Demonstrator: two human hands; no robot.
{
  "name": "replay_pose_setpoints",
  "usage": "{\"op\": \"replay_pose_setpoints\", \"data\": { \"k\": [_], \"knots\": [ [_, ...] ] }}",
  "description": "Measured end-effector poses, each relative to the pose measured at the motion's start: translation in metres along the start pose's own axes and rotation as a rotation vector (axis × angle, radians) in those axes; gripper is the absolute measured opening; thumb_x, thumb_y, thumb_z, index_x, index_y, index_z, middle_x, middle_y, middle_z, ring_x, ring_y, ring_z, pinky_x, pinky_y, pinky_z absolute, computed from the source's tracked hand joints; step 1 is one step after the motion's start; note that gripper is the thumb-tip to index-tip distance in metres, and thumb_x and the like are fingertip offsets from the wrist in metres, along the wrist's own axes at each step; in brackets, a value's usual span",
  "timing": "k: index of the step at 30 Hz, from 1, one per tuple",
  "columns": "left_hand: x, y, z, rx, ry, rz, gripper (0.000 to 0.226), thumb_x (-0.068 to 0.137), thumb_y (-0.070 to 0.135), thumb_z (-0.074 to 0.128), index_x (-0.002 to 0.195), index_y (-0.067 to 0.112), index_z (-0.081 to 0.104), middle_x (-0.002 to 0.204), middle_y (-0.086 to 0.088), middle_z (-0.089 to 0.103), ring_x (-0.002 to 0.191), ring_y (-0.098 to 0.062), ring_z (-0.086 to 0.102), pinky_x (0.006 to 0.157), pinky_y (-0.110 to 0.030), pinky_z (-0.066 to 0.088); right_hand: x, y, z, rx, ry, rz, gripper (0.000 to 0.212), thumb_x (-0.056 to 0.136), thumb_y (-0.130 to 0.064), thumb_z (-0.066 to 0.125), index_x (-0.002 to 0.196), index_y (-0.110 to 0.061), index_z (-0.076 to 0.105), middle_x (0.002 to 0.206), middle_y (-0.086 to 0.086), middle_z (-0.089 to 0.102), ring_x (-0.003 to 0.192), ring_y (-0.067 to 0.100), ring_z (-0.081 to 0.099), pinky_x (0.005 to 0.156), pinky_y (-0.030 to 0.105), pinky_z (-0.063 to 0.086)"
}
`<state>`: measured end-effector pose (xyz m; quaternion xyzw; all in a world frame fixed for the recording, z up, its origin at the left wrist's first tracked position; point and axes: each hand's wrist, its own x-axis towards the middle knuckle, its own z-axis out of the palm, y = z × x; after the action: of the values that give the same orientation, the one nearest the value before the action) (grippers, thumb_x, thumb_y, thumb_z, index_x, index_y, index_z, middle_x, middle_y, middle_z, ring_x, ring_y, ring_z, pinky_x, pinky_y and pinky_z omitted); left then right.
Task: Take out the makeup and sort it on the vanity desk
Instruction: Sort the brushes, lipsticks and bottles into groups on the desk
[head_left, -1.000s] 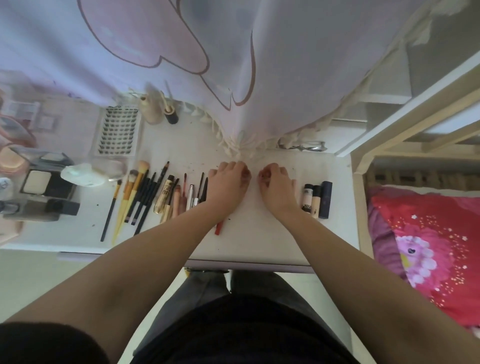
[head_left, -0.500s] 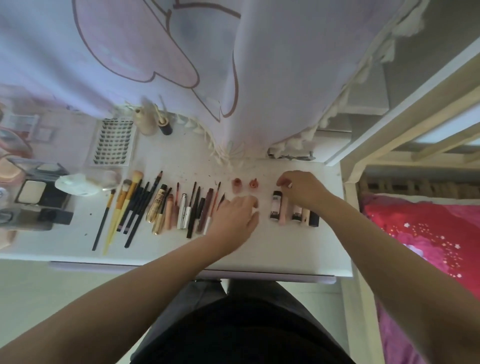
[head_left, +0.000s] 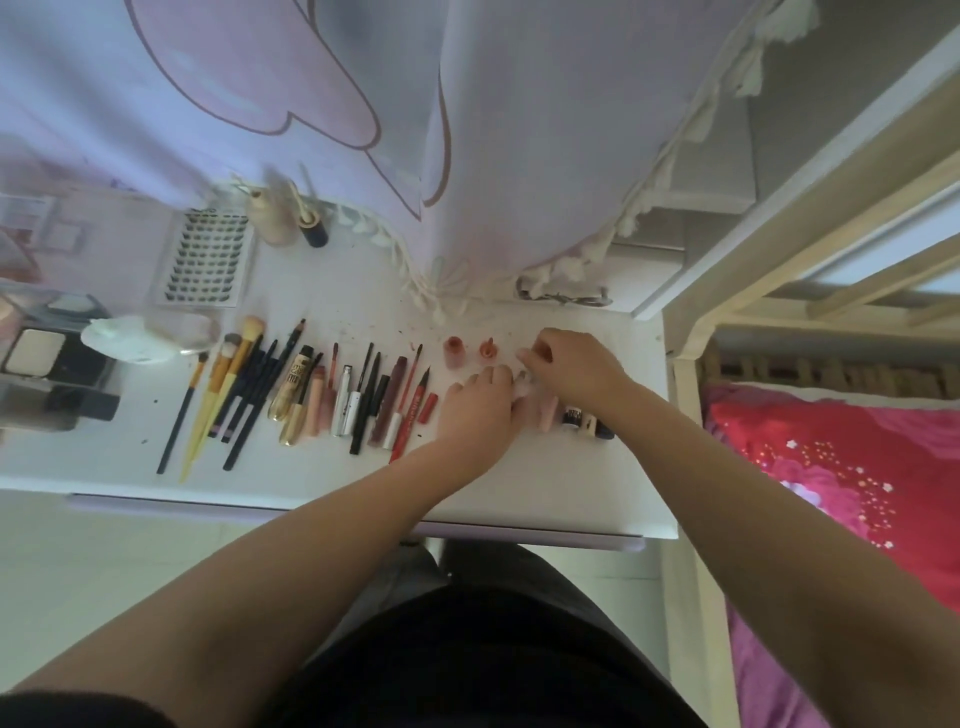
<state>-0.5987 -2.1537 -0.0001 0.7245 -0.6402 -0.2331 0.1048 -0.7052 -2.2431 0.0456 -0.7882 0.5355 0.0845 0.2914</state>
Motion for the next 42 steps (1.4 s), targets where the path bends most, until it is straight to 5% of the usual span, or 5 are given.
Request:
{"op": "replay_pose_setpoints", "data": {
  "k": [6, 12, 17, 22, 42],
  "knots": [
    [-0.023, -0.020, -0.037, -0.234, -0.035, 0.165, 0.019, 0.099, 0.027, 0.040, 0.109, 0.013, 0.049, 0.092, -0.001, 0.055, 0.070, -0.021, 0.050, 0.058, -0.031, 0.033, -0.033, -0.009, -0.015, 0.412, -0.196, -0.006, 0.036, 0.097, -0.039, 0.045, 0.074, -0.014, 0.054, 0.062, -0.007, 0.059, 0.046, 0.009, 0.045, 0.049, 0.020, 0.036],
    [-0.033, -0.037, -0.060, -0.351, -0.211, 0.155, 0.016, 0.099, 0.032, 0.038, 0.102, 0.022, 0.050, 0.072, 0.010, 0.050, 0.060, -0.002, 0.046, 0.055, -0.016, 0.032, -0.058, -0.019, -0.006, 0.572, -0.142, -0.134, 0.007, 0.095, -0.026, 0.053, 0.094, -0.019, 0.054, 0.085, 0.000, 0.061, 0.069, 0.010, 0.053, 0.061, 0.025, 0.045],
    [-0.041, -0.040, -0.067, -0.341, -0.218, 0.212, 0.017, 0.099, 0.034, 0.037, 0.103, 0.023, 0.048, 0.073, 0.011, 0.050, 0.059, -0.002, 0.044, 0.055, -0.017, 0.032, -0.063, -0.027, -0.016, 0.449, -0.244, -0.023, 0.036, 0.097, -0.047, 0.039, 0.080, -0.020, 0.056, 0.049, -0.013, 0.056, 0.039, -0.002, 0.043, 0.044, 0.014, 0.036],
    [-0.046, -0.048, -0.068, -0.302, -0.239, 0.224, 0.012, 0.099, 0.036, 0.035, 0.100, 0.028, 0.043, 0.073, 0.008, 0.052, 0.058, -0.005, 0.045, 0.054, -0.018, 0.033, -0.070, -0.031, -0.012, 0.579, -0.233, -0.044, 0.013, 0.092, -0.038, 0.055, 0.097, -0.027, 0.058, 0.080, -0.007, 0.065, 0.068, 0.004, 0.060, 0.056, 0.019, 0.044],
    [-0.047, -0.059, -0.078, -0.231, -0.294, 0.273, 0.021, 0.099, 0.041, 0.034, 0.107, 0.026, 0.046, 0.075, 0.006, 0.054, 0.057, -0.005, 0.045, 0.053, -0.019, 0.035, -0.071, -0.038, -0.011, 0.531, -0.342, 0.022, 0.030, 0.097, -0.040, 0.045, 0.086, -0.021, 0.064, 0.072, -0.007, 0.068, 0.064, 0.009, 0.054, 0.057, 0.019, 0.042]
  ]
}}
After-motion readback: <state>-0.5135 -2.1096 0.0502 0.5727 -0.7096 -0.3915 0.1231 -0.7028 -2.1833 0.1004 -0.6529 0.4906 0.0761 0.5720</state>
